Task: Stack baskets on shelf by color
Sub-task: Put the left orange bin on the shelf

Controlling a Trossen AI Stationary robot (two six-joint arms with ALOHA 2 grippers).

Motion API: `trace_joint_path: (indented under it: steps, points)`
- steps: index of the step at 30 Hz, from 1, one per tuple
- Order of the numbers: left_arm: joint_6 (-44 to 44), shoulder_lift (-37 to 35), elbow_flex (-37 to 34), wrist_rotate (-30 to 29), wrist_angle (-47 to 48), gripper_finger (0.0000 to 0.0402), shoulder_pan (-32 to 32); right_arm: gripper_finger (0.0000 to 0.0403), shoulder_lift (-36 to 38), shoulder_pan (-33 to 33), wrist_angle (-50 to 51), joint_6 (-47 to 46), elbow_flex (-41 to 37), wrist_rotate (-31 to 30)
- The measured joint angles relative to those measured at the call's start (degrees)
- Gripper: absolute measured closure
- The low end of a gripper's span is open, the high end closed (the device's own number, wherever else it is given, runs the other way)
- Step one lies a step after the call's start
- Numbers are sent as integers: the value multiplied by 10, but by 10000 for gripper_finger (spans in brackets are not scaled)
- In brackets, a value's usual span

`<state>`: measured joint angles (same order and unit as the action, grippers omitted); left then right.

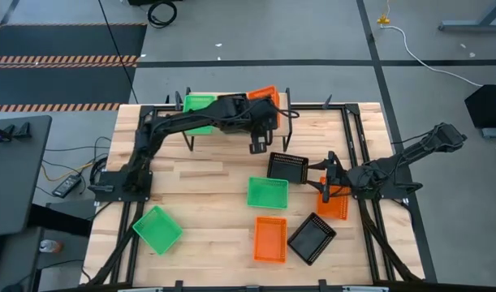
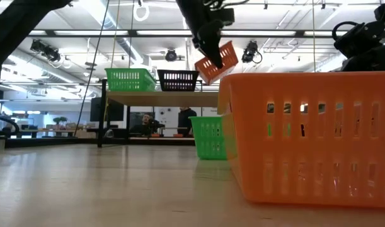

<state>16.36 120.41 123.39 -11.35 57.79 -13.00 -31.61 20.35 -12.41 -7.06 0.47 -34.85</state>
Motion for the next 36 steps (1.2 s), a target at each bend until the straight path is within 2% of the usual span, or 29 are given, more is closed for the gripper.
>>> trace_joint_path:
  steps: [11, 27, 36]
  points:
    - [5, 22, 0, -7, -46, 383, 0, 147, -4, 1, 9, -35, 0, 19]
    - [-17, 25, 0, -15, -36, 304, 0, 147, -4, 1, 9, -19, 0, 19]
    - [-16, 25, 0, -15, -60, 305, 0, 147, -4, 1, 9, -18, 0, 19]
